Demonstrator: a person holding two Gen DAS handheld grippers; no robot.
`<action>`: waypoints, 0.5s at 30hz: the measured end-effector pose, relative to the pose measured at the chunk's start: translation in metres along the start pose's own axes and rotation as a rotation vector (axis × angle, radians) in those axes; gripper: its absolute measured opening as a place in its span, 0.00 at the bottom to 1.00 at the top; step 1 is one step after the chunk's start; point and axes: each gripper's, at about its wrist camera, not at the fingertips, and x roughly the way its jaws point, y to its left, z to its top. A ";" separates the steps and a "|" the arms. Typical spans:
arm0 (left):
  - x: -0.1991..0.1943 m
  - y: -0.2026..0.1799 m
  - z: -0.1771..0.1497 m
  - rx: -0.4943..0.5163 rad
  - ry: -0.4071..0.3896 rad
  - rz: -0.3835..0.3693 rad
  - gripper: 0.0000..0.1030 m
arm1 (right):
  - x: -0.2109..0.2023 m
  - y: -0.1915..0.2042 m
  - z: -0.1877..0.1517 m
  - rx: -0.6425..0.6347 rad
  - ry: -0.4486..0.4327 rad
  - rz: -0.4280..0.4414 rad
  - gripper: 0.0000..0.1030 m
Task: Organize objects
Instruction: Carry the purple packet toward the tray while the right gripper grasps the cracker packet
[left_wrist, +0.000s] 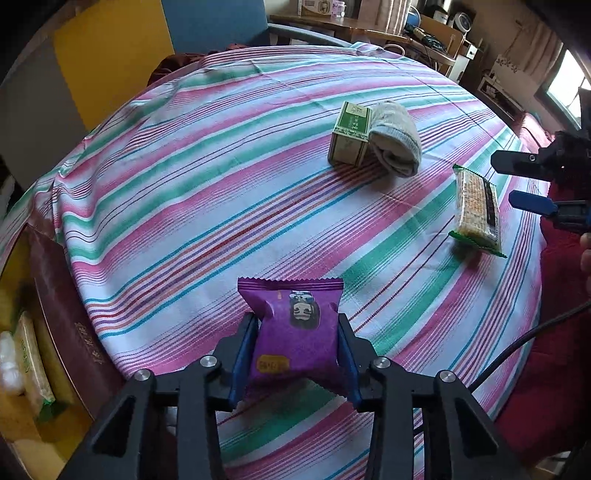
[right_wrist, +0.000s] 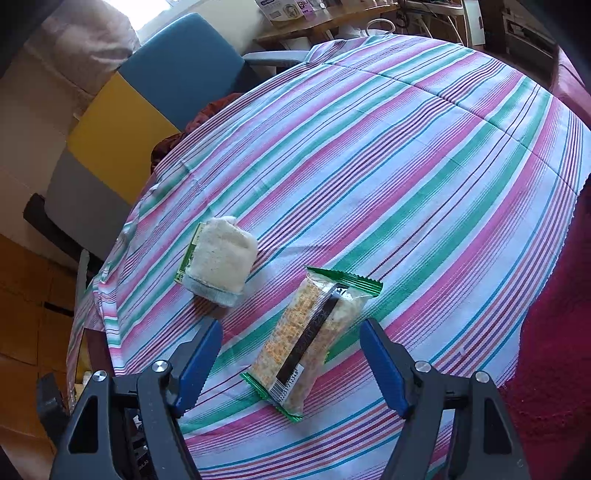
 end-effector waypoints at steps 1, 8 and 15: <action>-0.002 0.001 -0.002 -0.015 -0.011 0.000 0.39 | 0.001 0.000 -0.001 -0.004 0.007 -0.013 0.76; -0.038 0.012 -0.019 -0.113 -0.124 -0.075 0.39 | 0.026 0.011 -0.004 -0.058 0.101 -0.107 0.76; -0.077 0.029 -0.043 -0.202 -0.208 -0.120 0.39 | 0.051 0.036 -0.010 -0.213 0.137 -0.218 0.76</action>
